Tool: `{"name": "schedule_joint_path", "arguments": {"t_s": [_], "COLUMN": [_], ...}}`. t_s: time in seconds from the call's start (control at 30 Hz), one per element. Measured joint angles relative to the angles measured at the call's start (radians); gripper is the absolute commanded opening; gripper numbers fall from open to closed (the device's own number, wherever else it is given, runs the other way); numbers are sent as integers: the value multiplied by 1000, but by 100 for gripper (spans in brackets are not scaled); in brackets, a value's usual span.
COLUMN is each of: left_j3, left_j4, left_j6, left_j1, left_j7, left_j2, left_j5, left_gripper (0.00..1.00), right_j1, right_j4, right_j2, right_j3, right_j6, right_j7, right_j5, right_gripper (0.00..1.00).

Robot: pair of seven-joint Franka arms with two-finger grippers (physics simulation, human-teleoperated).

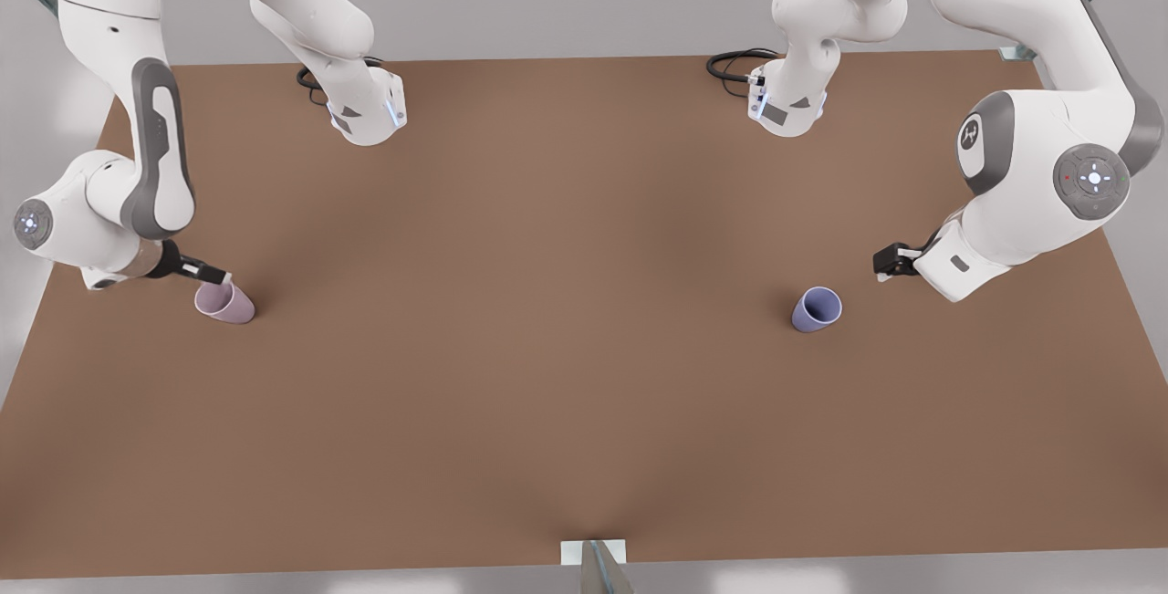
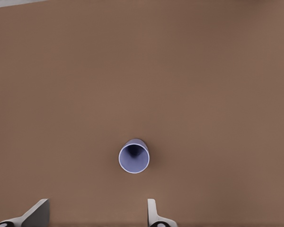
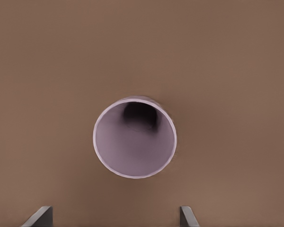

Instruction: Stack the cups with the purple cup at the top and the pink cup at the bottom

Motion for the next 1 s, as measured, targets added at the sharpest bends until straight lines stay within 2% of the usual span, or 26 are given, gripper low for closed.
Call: {"name": "schedule_joint_path", "arguments": {"t_s": [0.3, 0.83, 0.87, 0.9, 0.93, 0.97, 1.0], "left_j3": [0, 0, 0, 0, 0, 0, 0], "left_j4": [0, -1, -2, -2, -2, -2, -2], "left_j6": [-4, -18, -19, -20, -21, -22, -22], "left_j1": [0, 0, 0, 0, 0, 0, 0], "left_j7": [1, 2, 2, 3, 3, 3, 3], "left_j2": [0, 0, 0, 0, 0, 0, 0], "left_j5": [0, 0, 0, 0, 0, 0, 0], "left_gripper": [100, 100, 100, 100, 100, 100, 100], "right_j1": [-61, -84, -81, -78, -76, -75, -75], "right_j4": [-12, -10, -14, -15, -12, -10, -10], "right_j2": [40, 150, 156, 161, 167, 171, 174], "right_j3": [0, 0, 1, 3, 5, 6, 6], "right_j6": [120, 208, 213, 218, 223, 227, 230], "right_j7": [-137, -268, -273, -277, -281, -285, -289], "right_j5": [0, -2, -2, -2, -1, -1, 0], "right_gripper": [100, 100, 95, 83, 58, 48, 43]}}
